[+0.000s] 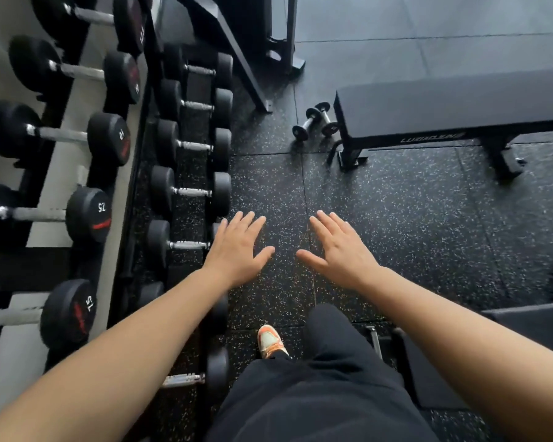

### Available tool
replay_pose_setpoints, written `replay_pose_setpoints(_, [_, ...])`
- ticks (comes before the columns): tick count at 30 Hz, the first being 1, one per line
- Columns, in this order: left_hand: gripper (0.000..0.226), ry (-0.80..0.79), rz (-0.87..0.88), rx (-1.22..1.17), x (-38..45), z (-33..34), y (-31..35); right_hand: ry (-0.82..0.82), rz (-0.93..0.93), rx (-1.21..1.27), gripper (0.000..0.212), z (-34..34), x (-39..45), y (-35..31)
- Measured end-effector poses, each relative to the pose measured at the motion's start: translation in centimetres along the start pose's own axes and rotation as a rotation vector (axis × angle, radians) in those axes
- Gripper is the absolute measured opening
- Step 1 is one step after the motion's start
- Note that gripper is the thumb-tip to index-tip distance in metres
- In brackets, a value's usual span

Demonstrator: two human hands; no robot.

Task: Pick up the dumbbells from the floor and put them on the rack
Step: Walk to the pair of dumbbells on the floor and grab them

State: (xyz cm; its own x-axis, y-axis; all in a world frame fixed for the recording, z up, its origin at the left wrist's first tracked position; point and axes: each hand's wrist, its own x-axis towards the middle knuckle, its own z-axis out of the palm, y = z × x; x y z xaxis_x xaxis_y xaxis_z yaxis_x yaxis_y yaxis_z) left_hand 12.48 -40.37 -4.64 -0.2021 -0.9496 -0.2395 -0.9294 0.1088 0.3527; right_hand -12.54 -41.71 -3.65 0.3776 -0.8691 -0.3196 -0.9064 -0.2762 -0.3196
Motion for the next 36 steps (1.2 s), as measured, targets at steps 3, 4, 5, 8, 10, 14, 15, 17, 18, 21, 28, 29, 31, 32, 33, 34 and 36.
replay_pose_setpoints(3, [0.073,-0.012,0.021,-0.005,3.4,-0.8,-0.7,0.003,0.046,-0.006,0.096,-0.9,2.8,0.6])
replay_pose_setpoints(4, [0.072,-0.021,0.027,-0.005,4.6,-1.1,-0.9,0.000,0.056,-0.010,0.095,-1.2,3.7,1.0])
replay_pose_setpoints(5, [0.071,-0.031,0.033,-0.005,5.9,-1.2,-1.0,-0.005,0.064,-0.012,0.095,-1.5,4.8,1.4])
replay_pose_setpoints(8, [0.071,-0.054,0.047,0.007,10.2,-1.6,-1.5,-0.028,0.083,-0.005,0.093,-2.3,8.4,3.1])
replay_pose_setpoints(10, [0.070,-0.068,0.047,0.026,13.4,-1.9,-1.7,-0.040,0.077,-0.005,0.092,-3.1,11.1,4.5])
replay_pose_setpoints(14, [0.070,-0.105,0.033,0.067,19.8,-3.0,-1.9,-0.077,0.074,-0.006,0.096,-5.2,17.0,7.5])
replay_pose_setpoints(15, [0.070,-0.118,0.032,0.073,21.4,-3.5,-1.8,-0.091,0.072,-0.008,0.098,-5.9,18.4,8.2])
replay_pose_setpoints(17, [0.070,-0.127,0.037,0.089,24.4,-4.3,-1.8,-0.112,0.053,-0.024,0.099,-7.1,21.0,9.4])
replay_pose_setpoints(18, [0.070,-0.124,0.043,0.106,26.0,-4.8,-1.8,-0.120,0.037,-0.038,0.098,-7.8,22.3,10.1])
replay_pose_setpoints(21, [0.069,-0.115,0.058,0.152,30.6,-6.2,-2.1,-0.138,-0.004,-0.087,0.091,-10.0,26.3,12.2])
replay_pose_setpoints(28, [0.069,-0.141,0.103,0.203,38.8,-8.8,-3.6,-0.152,-0.018,-0.147,0.090,-13.5,33.5,14.6])
replay_pose_setpoints(29, [0.069,-0.146,0.110,0.206,40.0,-9.1,-4.0,-0.149,-0.016,-0.148,0.090,-13.8,34.6,14.8])
replay_pose_setpoints(31, [0.069,-0.163,0.133,0.218,42.5,-9.6,-4.8,-0.148,-0.010,-0.154,0.089,-14.1,36.8,15.0])
replay_pose_setpoints(32, [0.068,-0.170,0.143,0.222,43.8,-9.8,-5.3,-0.150,-0.006,-0.158,0.089,-14.3,38.0,15.0])
replay_pose_setpoints(33, [0.068,-0.176,0.154,0.220,45.2,-10.0,-5.8,-0.153,-0.001,-0.158,0.089,-14.4,39.2,15.0])
replay_pose_setpoints(34, [0.068,-0.181,0.164,0.215,46.7,-10.2,-6.3,-0.154,0.005,-0.155,0.089,-14.6,40.4,15.0])
replay_pose_setpoints(36, [0.069,-0.186,0.184,0.210,49.9,-10.7,-7.5,-0.154,0.034,-0.140,0.089,-14.9,43.1,14.9])
